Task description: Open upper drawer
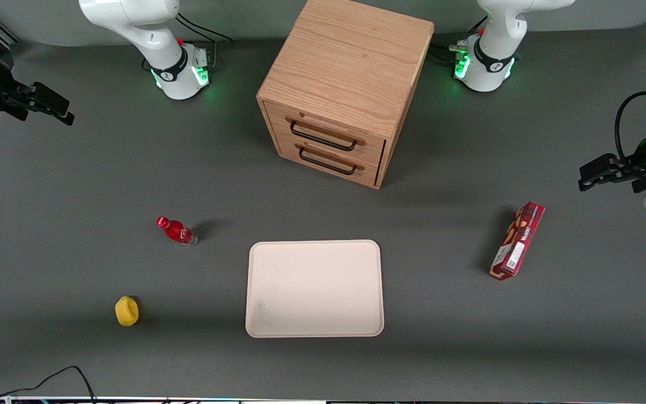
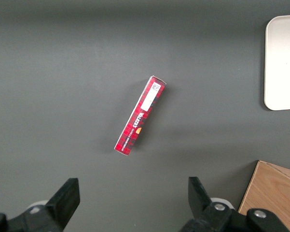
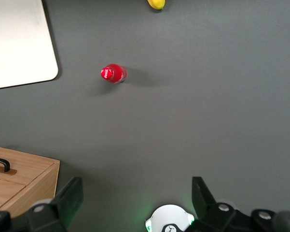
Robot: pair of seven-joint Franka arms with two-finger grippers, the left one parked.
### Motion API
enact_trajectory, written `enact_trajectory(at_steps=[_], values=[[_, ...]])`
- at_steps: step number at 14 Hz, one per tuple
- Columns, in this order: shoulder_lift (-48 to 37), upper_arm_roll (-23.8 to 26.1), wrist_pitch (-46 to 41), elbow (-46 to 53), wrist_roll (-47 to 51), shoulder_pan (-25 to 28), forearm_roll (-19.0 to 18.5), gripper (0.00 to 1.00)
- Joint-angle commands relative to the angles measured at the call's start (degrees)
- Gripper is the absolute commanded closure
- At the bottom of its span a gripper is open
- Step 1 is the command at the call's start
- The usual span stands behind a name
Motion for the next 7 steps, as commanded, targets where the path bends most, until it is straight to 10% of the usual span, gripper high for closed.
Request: enact_trajectory(at_steps=[1, 7], values=[[0.1, -0.2, -1.4, 1.5, 0.2, 0.0, 0.0, 0.0], [0.4, 1.8, -3.3, 3.0, -2.8, 1.1, 1.1, 0.0]])
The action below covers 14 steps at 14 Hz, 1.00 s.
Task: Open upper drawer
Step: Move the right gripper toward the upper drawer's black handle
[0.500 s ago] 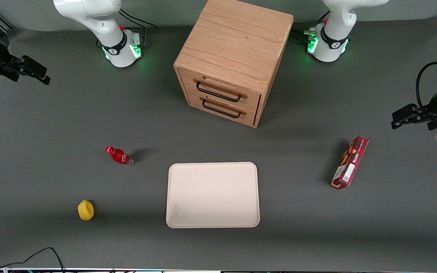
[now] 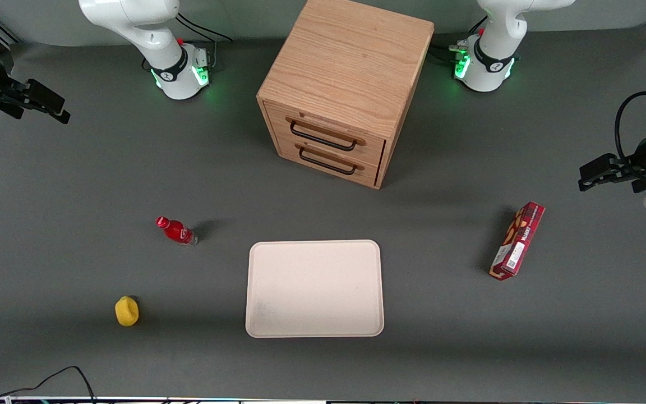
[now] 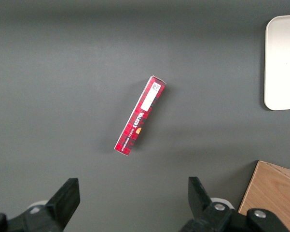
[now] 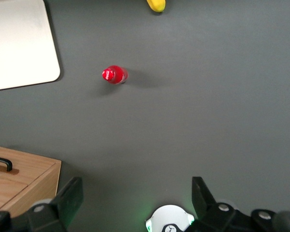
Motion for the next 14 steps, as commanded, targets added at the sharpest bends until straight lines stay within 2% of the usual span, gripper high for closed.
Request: enact_trajectory(at_steps=[1, 3, 5, 6, 9, 12, 14], values=[[0.4, 3.9, -3.5, 3.0, -4.5, 0.6, 1.6, 0.0], [1.0, 7.0, -3.9, 4.3, -5.1, 0.7, 3.1, 0.0], [3.1, 9.1, -4.5, 7.1, -6.1, 0.8, 10.0, 0.0], [3.6, 10.9, -4.5, 7.2, -9.9, 0.6, 13.0, 0.0], [7.8, 14.3, -4.4, 7.5, -26.8, 0.8, 18.0, 0.0], [15.0, 17.0, -3.8, 7.8, -40.2, 0.9, 25.2, 0.0], [19.2, 20.6, -2.2, 7.9, -41.1, 1.1, 25.5, 0.0]])
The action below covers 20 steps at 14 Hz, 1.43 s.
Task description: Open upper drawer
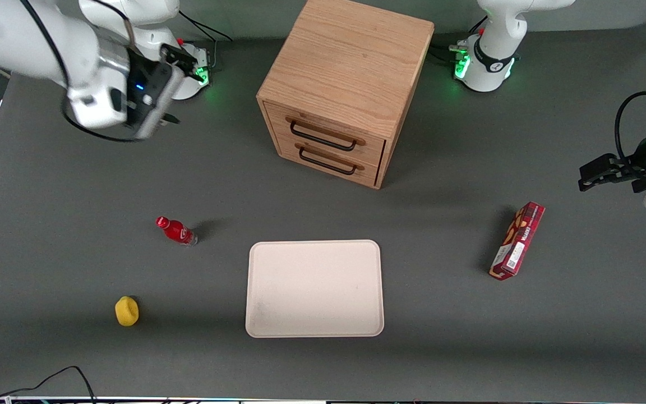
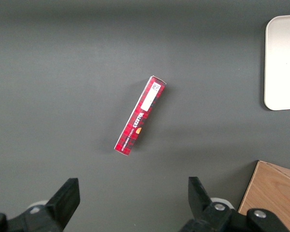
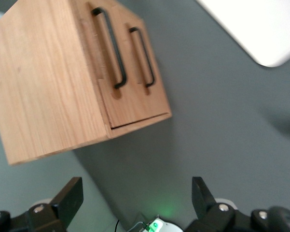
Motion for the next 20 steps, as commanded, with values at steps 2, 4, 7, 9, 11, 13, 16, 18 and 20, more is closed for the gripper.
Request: enact_trajectory(at_steps=[2, 4, 7, 9, 11, 13, 16, 18, 20], values=[[9.8, 7.1, 5.0, 2.9, -2.9, 0.3, 1.4, 0.0], [13.3, 11.2, 9.1, 2.7, -2.4, 0.3, 0.6, 0.0], [16.4, 12.1, 12.9, 2.3, -2.3, 1.6, 0.2, 0.0], [18.5, 12.2, 15.8, 2.3, -2.0, 2.8, -0.4, 0.0], [20.2, 12.5, 18.5, 2.3, -1.9, 4.2, -1.4, 0.0], [21.5, 13.3, 21.0, 2.0, -1.8, 4.6, -2.6, 0.0], [23.6, 15.3, 23.8, 1.8, 0.5, 4.7, -4.1, 0.0], [25.3, 17.6, 25.2, 1.9, 3.3, 4.6, -7.8, 0.0], [26.1, 18.4, 26.3, 1.7, 4.8, 4.8, -8.9, 0.0]])
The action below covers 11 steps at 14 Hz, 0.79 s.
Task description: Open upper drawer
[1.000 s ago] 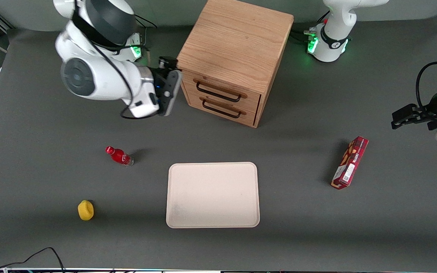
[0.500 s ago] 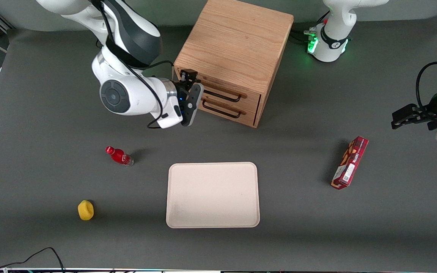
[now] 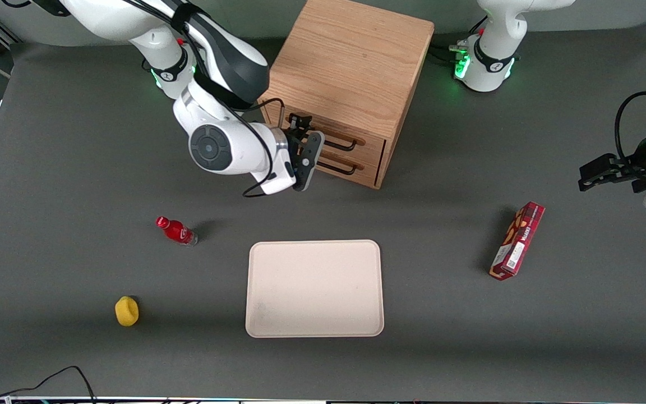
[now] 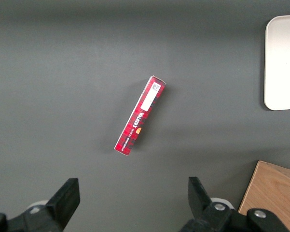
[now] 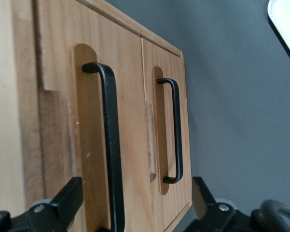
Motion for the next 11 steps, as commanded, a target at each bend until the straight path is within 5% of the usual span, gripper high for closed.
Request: enact_trajectory(at_steps=[1, 11], values=[[2.0, 1.2, 1.2, 1.3, 3.1, 0.7, -2.0, 0.0], [5.2, 1.2, 5.0, 1.4, 3.4, 1.9, -4.8, 0.0]])
